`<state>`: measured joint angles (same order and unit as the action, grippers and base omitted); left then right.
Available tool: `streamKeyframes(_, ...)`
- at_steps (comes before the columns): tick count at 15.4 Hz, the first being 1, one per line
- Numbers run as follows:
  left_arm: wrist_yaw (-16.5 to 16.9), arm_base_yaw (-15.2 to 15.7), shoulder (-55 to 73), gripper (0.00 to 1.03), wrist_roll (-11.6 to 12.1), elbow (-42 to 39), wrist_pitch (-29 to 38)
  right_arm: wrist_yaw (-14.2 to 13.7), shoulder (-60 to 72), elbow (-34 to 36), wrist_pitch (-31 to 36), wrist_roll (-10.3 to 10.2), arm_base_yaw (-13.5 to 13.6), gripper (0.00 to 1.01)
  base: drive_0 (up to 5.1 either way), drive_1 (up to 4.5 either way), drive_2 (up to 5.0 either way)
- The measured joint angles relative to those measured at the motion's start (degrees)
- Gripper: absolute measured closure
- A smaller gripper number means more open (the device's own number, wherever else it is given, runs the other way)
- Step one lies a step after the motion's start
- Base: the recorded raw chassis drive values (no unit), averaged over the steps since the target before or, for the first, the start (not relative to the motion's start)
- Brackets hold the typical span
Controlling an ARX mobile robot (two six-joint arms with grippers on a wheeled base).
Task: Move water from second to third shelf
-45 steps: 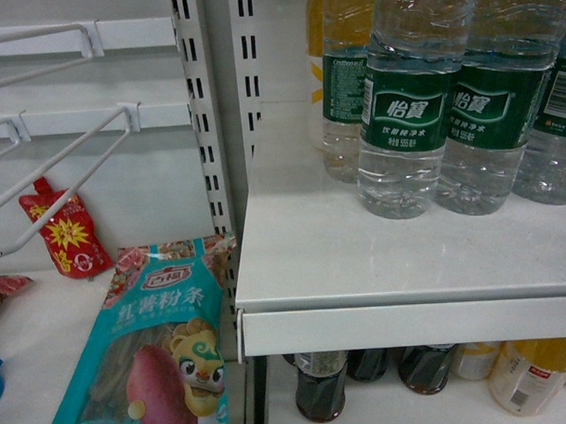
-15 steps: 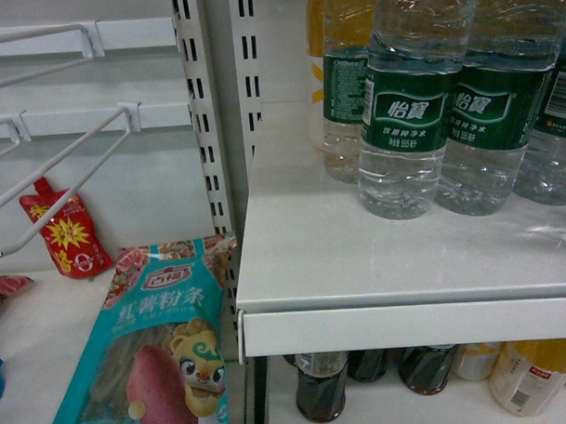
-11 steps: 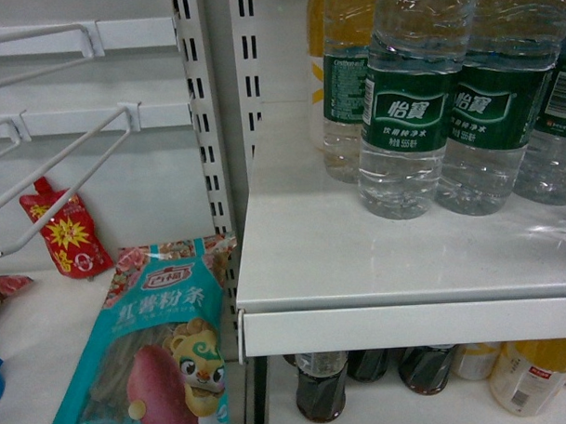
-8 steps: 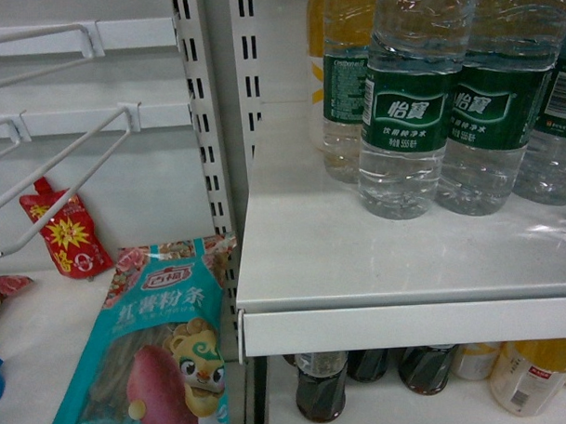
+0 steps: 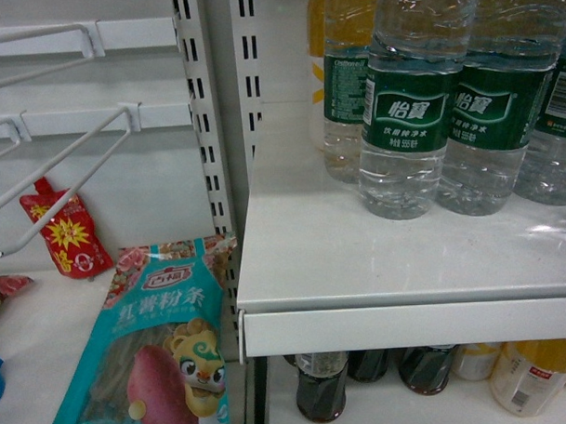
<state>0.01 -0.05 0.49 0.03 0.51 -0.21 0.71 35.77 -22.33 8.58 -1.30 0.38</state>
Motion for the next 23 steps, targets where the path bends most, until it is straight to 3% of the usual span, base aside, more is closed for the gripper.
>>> streamKeyframes(1, -0.11, 0.0, 0.0, 0.05, 0.0, 0.0, -0.04, -0.85, -3.96, 3.5, 3.67, 0.33, -0.52, 0.24, 0.0, 0.0, 0.0)
streamKeyframes(4, -0.02, 0.0, 0.0, 0.05, 0.0, 0.0, 0.0, -0.72, -10.27, 7.06, 1.38, 0.9, -0.39, 0.53, 0.0, 0.0, 0.0)
streamKeyframes(9, -0.04, 0.0, 0.0, 0.05, 0.0, 0.0, 0.0, -0.72, -11.78, 12.7, 5.07, 1.05, -0.39, 0.99, 0.0, 0.0, 0.0)
streamKeyframes(21, -0.02, 0.0, 0.0, 0.05, 0.0, 0.0, 0.0, -0.7, -26.6, 21.62, 0.13, 1.18, -0.39, 0.99, 0.0, 0.0, 0.0)
streamKeyframes(22, -0.02, 0.0, 0.0, 0.05, 0.0, 0.0, 0.02, -0.72, -31.47, 21.59, -7.23, 1.16, -0.39, 0.99, 0.0, 0.0, 0.0)
streamKeyframes(23, -0.02, 0.0, 0.0, 0.05, 0.0, 0.0, -0.02, -0.72, -35.69, 21.59, -8.22, 1.18, -0.39, 0.99, 0.0, 0.0, 0.0)
